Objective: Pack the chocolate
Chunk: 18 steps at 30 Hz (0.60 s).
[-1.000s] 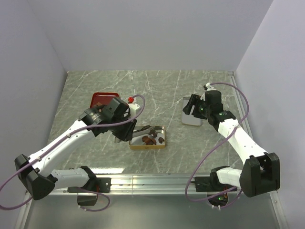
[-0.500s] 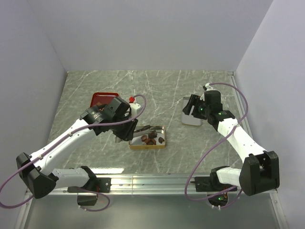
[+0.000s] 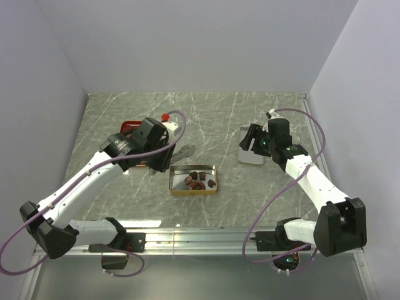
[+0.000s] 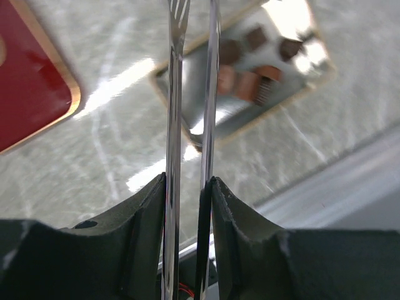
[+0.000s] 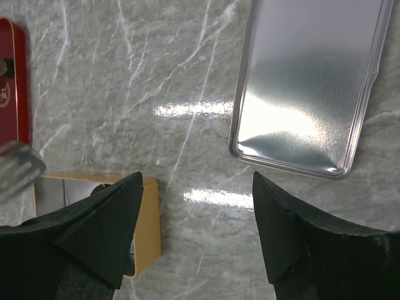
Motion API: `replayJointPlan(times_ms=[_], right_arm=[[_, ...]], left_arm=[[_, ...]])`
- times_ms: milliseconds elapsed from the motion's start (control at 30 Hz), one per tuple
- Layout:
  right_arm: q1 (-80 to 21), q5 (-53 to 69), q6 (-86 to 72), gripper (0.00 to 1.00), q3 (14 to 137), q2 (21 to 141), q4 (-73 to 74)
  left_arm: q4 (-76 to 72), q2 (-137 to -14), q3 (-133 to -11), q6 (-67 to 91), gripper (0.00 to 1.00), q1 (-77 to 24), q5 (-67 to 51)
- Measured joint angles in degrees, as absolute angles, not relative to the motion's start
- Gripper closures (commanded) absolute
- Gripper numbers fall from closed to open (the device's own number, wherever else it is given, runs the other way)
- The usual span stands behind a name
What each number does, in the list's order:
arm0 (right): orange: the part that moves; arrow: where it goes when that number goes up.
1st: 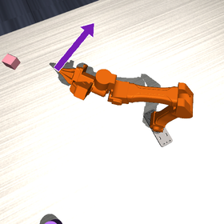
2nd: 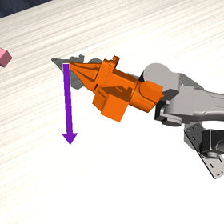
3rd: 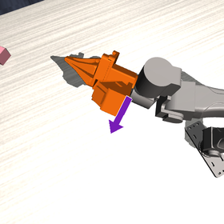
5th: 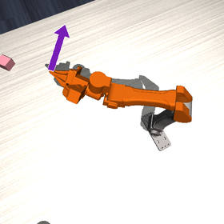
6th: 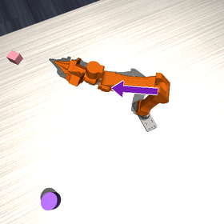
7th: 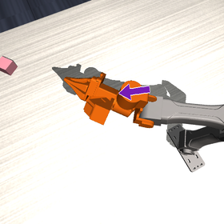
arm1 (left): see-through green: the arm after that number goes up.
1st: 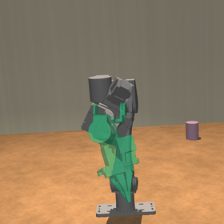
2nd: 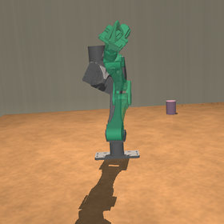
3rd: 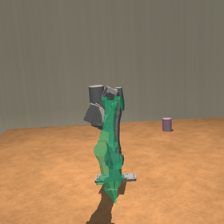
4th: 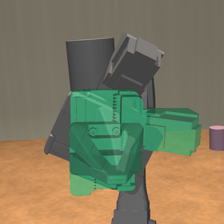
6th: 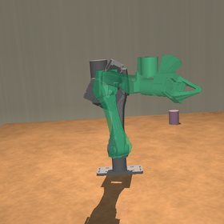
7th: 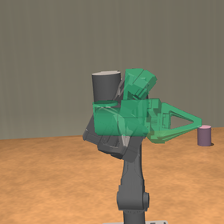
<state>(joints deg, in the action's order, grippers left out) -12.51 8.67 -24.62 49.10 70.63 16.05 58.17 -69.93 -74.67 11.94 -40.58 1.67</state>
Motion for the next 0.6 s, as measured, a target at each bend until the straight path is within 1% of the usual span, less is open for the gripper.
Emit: replayJointPlan(times_ms=[267,600], right_arm=[[-12.5,8.7,-24.6,0.22,48.2,70.5,15.9],[-12.5,8.9,-24.6,0.22,46.3,68.6,15.8]], left_arm=[[57.9,-76.0,-76.2,15.3,0.61,-28.6,12.0],[55.5,-85.3,-82.9,17.9,0.6,-23.8,20.7]])
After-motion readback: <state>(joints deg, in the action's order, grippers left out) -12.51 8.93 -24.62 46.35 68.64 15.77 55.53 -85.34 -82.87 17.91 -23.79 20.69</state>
